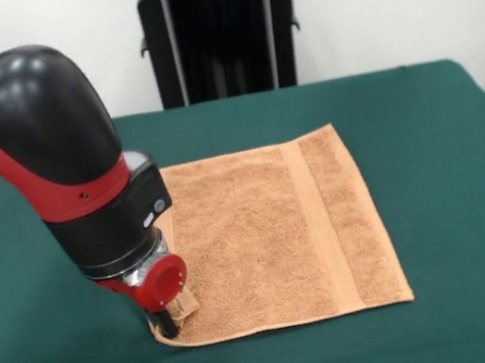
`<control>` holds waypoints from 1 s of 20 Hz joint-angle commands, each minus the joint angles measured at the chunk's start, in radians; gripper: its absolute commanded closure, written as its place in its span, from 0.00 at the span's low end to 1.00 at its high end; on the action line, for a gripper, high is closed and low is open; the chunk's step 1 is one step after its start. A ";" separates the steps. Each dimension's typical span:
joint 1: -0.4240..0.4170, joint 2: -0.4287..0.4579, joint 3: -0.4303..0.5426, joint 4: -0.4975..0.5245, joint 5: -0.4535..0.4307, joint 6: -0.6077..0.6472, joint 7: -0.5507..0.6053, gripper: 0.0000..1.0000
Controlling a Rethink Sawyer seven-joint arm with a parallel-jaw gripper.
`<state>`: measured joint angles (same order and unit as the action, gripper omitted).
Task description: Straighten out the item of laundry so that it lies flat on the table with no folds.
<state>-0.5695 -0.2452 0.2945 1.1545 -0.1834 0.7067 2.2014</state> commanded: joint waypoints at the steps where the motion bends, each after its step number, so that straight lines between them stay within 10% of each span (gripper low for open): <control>1: 0.040 0.136 -0.043 0.064 -0.109 -0.128 -0.020 1.00; 20: -0.079 0.124 0.124 0.148 -0.009 0.008 -0.161 1.00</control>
<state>-0.6108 -0.2495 0.3293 1.1833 -0.1786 0.7055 2.2014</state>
